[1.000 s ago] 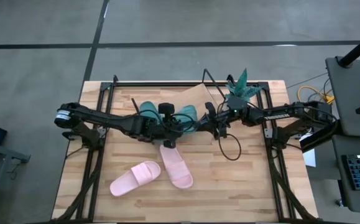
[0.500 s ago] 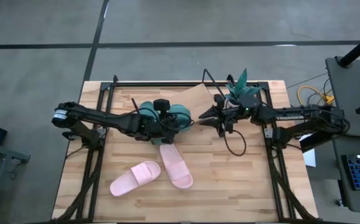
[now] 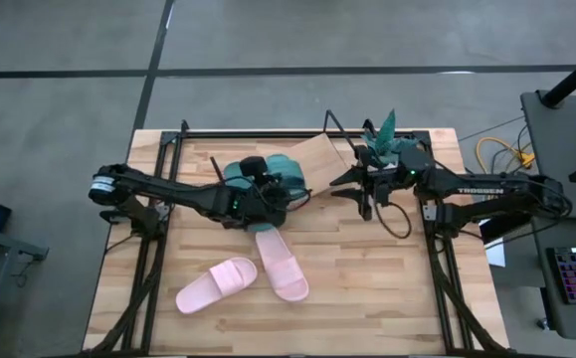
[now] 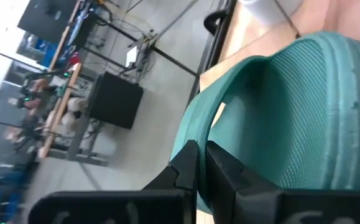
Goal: Pick and place slides into the shelf
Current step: Put the green slide on the shelf
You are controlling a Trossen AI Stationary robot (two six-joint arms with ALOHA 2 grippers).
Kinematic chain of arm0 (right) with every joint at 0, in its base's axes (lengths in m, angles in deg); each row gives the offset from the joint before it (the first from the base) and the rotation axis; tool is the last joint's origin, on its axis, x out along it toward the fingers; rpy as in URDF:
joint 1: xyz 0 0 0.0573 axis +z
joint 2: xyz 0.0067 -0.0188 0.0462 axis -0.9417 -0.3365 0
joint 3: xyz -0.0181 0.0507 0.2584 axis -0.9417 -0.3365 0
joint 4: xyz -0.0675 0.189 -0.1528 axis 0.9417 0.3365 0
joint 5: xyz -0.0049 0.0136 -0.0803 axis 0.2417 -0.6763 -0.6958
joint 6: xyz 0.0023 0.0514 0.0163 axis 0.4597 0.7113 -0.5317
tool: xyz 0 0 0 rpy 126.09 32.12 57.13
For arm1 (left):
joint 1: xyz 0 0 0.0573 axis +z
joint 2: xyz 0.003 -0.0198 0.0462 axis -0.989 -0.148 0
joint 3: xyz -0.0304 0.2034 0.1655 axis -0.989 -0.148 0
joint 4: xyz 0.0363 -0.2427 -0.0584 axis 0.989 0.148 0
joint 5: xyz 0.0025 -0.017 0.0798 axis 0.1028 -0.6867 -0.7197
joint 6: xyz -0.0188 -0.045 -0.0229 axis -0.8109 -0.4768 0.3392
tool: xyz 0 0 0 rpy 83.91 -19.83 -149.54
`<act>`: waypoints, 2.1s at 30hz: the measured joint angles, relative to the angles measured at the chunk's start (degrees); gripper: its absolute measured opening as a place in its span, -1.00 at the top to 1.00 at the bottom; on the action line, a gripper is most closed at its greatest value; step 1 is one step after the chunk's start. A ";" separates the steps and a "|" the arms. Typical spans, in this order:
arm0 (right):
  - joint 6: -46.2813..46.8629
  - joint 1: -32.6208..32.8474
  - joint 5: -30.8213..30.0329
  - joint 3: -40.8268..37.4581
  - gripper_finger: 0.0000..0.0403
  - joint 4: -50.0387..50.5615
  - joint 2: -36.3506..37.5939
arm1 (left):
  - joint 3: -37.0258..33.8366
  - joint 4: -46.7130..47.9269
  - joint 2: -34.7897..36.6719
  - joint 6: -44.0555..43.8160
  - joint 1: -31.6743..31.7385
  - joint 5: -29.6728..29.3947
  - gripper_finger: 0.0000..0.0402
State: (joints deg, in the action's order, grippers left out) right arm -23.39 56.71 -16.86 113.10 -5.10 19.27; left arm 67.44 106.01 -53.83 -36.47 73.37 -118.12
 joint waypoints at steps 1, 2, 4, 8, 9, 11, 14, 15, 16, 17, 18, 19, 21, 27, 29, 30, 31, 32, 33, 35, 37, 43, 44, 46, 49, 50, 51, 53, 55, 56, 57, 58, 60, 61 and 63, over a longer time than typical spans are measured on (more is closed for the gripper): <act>2.01 0.00 0.00 0.00 0.51 0.00 0.54 | 0.00 0.03 -0.89 -0.26 -0.08 -0.57 1.00; 3.55 0.00 0.00 0.00 0.52 0.16 1.11 | 0.00 0.02 -1.94 -0.90 -0.15 -1.65 1.00; 5.77 0.00 0.00 0.00 0.54 1.22 2.20 | 0.00 -0.02 -4.02 -1.10 -0.24 -4.79 1.00; 6.59 0.00 -0.01 0.00 0.56 3.51 3.85 | 0.15 -1.02 -6.57 -3.79 -0.21 -9.15 1.00; 6.56 0.00 0.00 0.00 0.57 4.13 4.15 | 0.15 -1.23 -6.95 -4.38 -0.20 -9.13 1.00; 6.63 0.00 -0.02 0.00 0.57 5.11 4.44 | 0.15 -2.51 -8.22 -4.39 -0.21 -9.30 1.00; 6.66 0.00 -0.02 -0.02 0.57 6.23 4.54 | 0.15 -4.70 -9.89 -3.90 -0.24 -11.06 1.00; 6.66 0.00 -0.02 -0.02 0.57 6.64 4.55 | 0.15 -5.25 -10.34 -3.85 -0.24 -12.01 1.00; 6.65 0.00 -0.02 -0.02 0.58 7.10 4.56 | 0.15 -5.09 -10.80 -3.82 -0.23 -13.08 1.00; 6.62 0.00 -0.03 -0.02 0.58 7.43 4.51 | 0.15 -5.11 -11.35 -3.85 -0.22 -14.50 1.00; 6.64 0.00 -0.04 -0.02 0.59 7.78 4.49 | 0.15 -5.12 -11.87 -3.94 -0.24 -16.15 1.00; 6.64 0.00 -0.04 -0.02 0.59 8.11 4.49 | 0.15 -5.06 -12.46 -3.99 -0.39 -17.93 1.00; 6.62 0.00 -0.07 -0.02 0.59 8.23 4.45 | 0.13 -5.05 -13.17 -4.02 -0.72 -20.20 1.00; 6.59 0.00 -0.07 -0.02 0.58 8.84 4.52 | 0.13 -6.67 -14.32 -6.01 -1.13 -19.47 1.00; 6.58 0.00 -0.07 -0.02 0.59 9.51 4.52 | 0.13 -6.41 -14.90 -7.34 -1.09 -19.53 1.00; 6.58 0.00 -0.09 -0.02 0.60 9.84 4.52 | 0.13 -6.23 -15.13 -8.17 -1.09 -19.54 1.00; 6.58 0.00 -0.07 -0.02 0.61 10.15 4.52 | 0.11 -6.22 -15.60 -8.55 -1.09 -19.54 1.00; 6.56 0.00 -0.07 -0.02 0.61 10.36 4.52 | 0.11 -6.28 -16.12 -8.63 -1.13 -19.68 1.00; 6.56 -0.01 -0.07 -0.02 0.62 10.62 4.52 | 0.10 -6.27 -16.62 -8.67 -1.20 -20.05 1.00; 6.56 -0.02 -0.07 -0.02 0.62 10.98 4.52 | 0.02 -6.13 -17.47 -9.95 -1.29 -21.41 1.00; 6.56 -0.02 -0.07 -0.03 0.61 11.01 4.52 | 0.02 -5.59 -17.96 -12.48 -1.33 -22.34 1.00; 6.56 -0.02 -0.07 -0.02 0.60 11.03 4.52 | 0.00 -5.25 -18.54 -14.56 -1.87 -22.59 1.00; 6.56 -0.02 -0.07 -0.02 0.60 11.03 4.52 | 0.00 -5.24 -18.55 -14.62 -2.03 -22.63 1.00; 6.56 -0.02 -0.07 -0.02 0.62 11.04 4.52 | -0.07 -5.12 -18.53 -14.66 -2.57 -22.66 1.00; 6.56 -0.02 -0.08 -0.04 0.63 11.32 4.52 | -0.09 -3.82 -18.55 -15.54 -3.60 -22.56 1.00; 6.56 -0.02 -0.07 -0.02 0.63 11.43 4.52 | -0.11 -3.12 -18.53 -16.26 -3.96 -22.37 1.00; 6.56 -0.02 -0.07 -0.02 0.63 11.47 4.52 | -0.11 -2.07 -18.54 -17.29 -4.19 -21.88 1.00; 6.56 -0.02 -0.07 -0.02 0.62 11.69 4.52 | -0.12 0.80 -18.54 -20.43 -4.40 -20.84 1.00; 6.57 -0.02 -0.07 -0.03 0.61 12.00 4.52 | -0.41 3.77 -18.53 -24.13 -4.34 -19.99 1.00; 6.56 -0.02 -0.07 -0.02 0.61 12.09 4.52 | -0.58 4.82 -18.53 -25.76 -4.24 -19.18 1.00; 6.57 -0.02 -0.07 -0.03 0.61 12.15 4.52 | -0.77 5.49 -18.53 -26.79 -4.12 -18.18 1.00; 6.56 -0.02 -0.07 -0.02 0.61 12.15 4.52 | -0.85 6.29 -18.53 -27.57 -4.03 -17.40 1.00; 6.56 -0.02 -0.08 -0.02 0.61 12.15 4.52 | -0.94 6.53 -18.53 -27.92 -3.96 -15.69 1.00; 6.56 -0.02 -0.07 -0.02 0.62 12.15 4.52 | -0.94 6.46 -18.53 -27.98 -3.90 -14.42 1.00; 6.56 -0.02 -0.07 -0.04 0.63 12.15 4.52 | -0.94 6.46 -18.52 -27.98 -3.85 -11.12 1.00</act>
State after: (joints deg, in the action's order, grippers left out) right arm -16.83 56.69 -16.92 113.06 7.05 23.79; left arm 66.50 112.47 -72.35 -64.44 69.52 -129.25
